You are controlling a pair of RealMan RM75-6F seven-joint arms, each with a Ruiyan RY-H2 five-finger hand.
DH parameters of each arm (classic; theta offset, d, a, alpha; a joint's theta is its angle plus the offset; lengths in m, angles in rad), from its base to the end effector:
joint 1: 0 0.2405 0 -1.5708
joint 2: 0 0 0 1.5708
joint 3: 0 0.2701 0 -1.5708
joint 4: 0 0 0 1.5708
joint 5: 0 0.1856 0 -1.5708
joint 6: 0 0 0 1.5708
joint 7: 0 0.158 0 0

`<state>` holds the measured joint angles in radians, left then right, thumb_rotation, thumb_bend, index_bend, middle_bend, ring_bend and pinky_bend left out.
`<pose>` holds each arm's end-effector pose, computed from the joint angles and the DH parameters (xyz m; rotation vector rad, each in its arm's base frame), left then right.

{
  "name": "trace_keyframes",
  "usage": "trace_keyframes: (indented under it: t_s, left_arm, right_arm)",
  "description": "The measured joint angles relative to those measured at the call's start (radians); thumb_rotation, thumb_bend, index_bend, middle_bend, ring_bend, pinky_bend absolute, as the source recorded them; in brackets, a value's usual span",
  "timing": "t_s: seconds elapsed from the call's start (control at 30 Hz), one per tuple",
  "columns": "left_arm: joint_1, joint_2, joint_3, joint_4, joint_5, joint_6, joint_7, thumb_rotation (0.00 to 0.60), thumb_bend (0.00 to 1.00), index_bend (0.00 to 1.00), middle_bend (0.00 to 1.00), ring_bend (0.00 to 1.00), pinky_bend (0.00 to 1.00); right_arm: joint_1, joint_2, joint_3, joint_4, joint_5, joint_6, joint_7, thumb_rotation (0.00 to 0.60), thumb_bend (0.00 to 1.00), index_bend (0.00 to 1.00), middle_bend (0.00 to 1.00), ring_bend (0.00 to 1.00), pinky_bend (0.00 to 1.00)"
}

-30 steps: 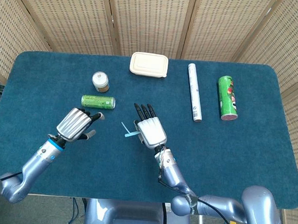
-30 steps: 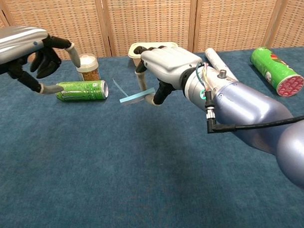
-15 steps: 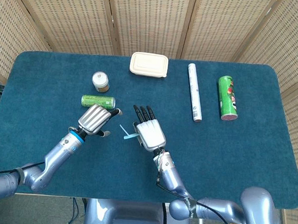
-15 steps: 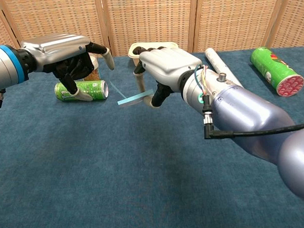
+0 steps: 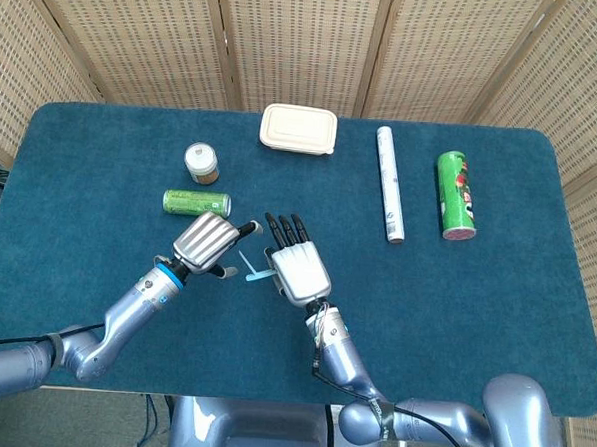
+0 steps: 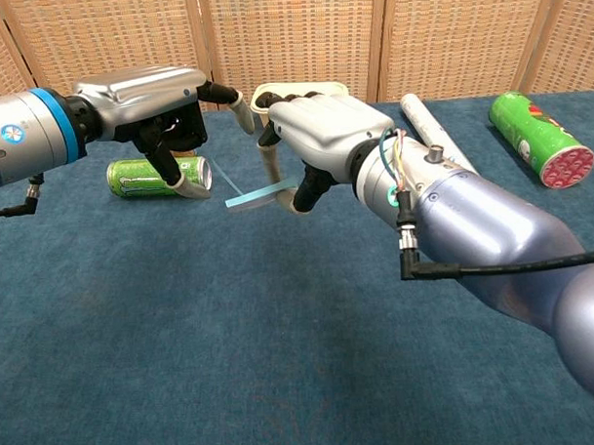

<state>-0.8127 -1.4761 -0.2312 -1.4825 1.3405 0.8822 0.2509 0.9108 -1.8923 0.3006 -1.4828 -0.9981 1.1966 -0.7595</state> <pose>-0.1063 0.3745 0.0245 -2.0386 -0.7137 -1.0546 -0.0309 -0.3461 -0.0553 1.8069 -0.7540 1.0841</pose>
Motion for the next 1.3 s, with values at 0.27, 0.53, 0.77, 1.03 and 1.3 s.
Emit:
trace_keyframes:
  t_s: [0.27, 0.53, 0.77, 1.03, 1.3]
  left_arm:
    - [-0.015, -0.013, 0.012, -0.009, -0.026, -0.004, -0.017, 0.600, 0.21, 0.44, 0.94, 0.82, 0.93]
    - [-0.016, -0.027, 0.017, 0.000, -0.024, 0.037, -0.020, 0.600, 0.25, 0.46, 0.94, 0.82, 0.93]
    - [-0.021, -0.048, 0.023, 0.022, -0.027, 0.051, -0.014, 0.600, 0.27, 0.49, 0.94, 0.82, 0.93]
    - [-0.027, -0.071, 0.030, 0.037, -0.029, 0.063, -0.012, 0.600, 0.35, 0.51, 0.94, 0.82, 0.93]
    - [-0.030, -0.082, 0.028, 0.041, -0.038, 0.078, -0.005, 0.600, 0.40, 0.56, 0.94, 0.82, 0.93]
  right_arm:
    - [-0.006, 0.009, 0.001, -0.005, 0.002, 0.001, -0.004, 0.600, 0.65, 0.64, 0.01, 0.00, 0.00]
    - [-0.011, 0.019, 0.002, -0.002, 0.000, -0.002, 0.003, 0.600, 0.65, 0.64, 0.01, 0.00, 0.00]
    - [-0.017, 0.031, 0.004, -0.009, 0.001, -0.004, 0.011, 0.600, 0.65, 0.64, 0.01, 0.00, 0.00]
    - [-0.022, 0.048, 0.002, -0.025, -0.007, -0.004, 0.017, 0.600, 0.65, 0.65, 0.01, 0.00, 0.00]
    - [-0.025, 0.059, 0.003, -0.032, -0.008, -0.004, 0.019, 0.600, 0.65, 0.65, 0.01, 0.00, 0.00]
